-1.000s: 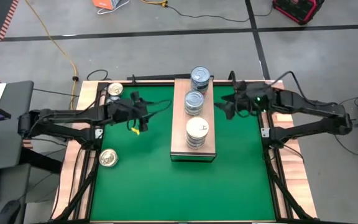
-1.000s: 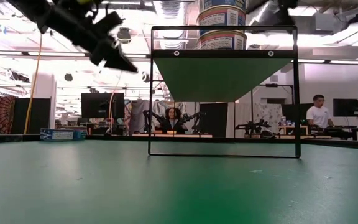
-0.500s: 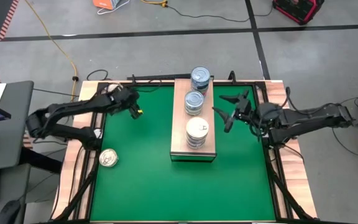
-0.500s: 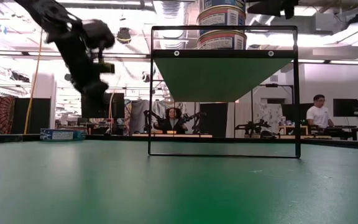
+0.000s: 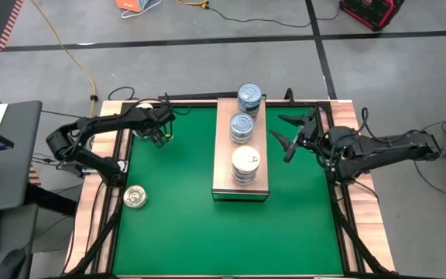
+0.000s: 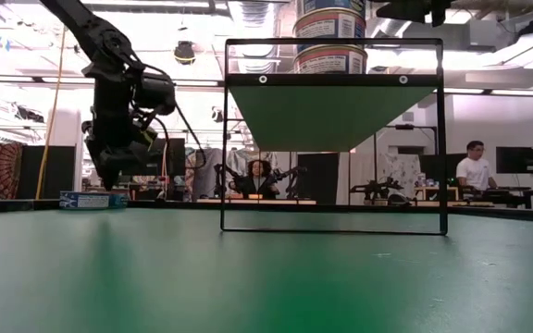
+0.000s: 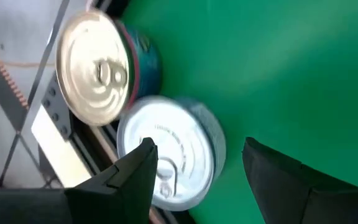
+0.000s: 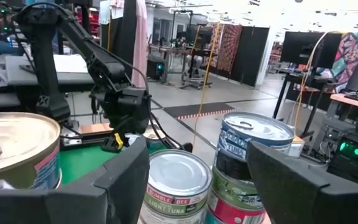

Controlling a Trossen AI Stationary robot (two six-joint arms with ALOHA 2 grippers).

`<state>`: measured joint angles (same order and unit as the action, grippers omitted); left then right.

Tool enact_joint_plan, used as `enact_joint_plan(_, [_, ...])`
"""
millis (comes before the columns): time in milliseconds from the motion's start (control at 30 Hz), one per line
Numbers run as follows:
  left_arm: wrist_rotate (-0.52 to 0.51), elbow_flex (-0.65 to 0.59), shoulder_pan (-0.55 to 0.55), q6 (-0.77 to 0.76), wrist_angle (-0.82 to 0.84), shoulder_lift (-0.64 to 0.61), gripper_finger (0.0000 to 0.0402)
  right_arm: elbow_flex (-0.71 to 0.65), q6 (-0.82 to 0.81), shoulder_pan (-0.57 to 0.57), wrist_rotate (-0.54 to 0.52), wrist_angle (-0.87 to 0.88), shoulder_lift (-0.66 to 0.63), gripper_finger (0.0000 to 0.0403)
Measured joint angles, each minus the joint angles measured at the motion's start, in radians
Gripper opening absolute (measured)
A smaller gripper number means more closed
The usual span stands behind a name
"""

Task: Stack canned seafood by type on shelf
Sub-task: Stack the blue tuna can on top of the blue tuna can on the shelf

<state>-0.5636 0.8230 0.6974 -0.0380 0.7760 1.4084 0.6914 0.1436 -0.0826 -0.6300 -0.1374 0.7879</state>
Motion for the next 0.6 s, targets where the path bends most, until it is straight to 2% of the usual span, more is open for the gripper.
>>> enact_joint_plan(133, [-0.010, 0.000, 0.008, -0.008, 0.040, 0.000, 0.0223, 0.000, 0.005, 0.000, 0.004, 0.000, -0.002, 0.0297])
enact_joint_plan(233, [0.015, -0.002, 0.008, 0.016, 0.061, 0.000, 0.0208, 0.000, 0.004, 0.000, 0.004, 0.003, 0.000, 0.0297])
enact_joint_plan(400, [0.066, -0.049, 0.007, 0.081, 0.050, 0.000, 0.0153, 0.000, -0.008, -0.011, 0.007, 0.001, 0.003, 0.0297])
enact_joint_plan(600, [0.079, -0.096, -0.012, 0.099, 0.048, 0.000, 0.0076, 0.000, -0.012, -0.039, 0.012, -0.006, 0.003, 0.0297])
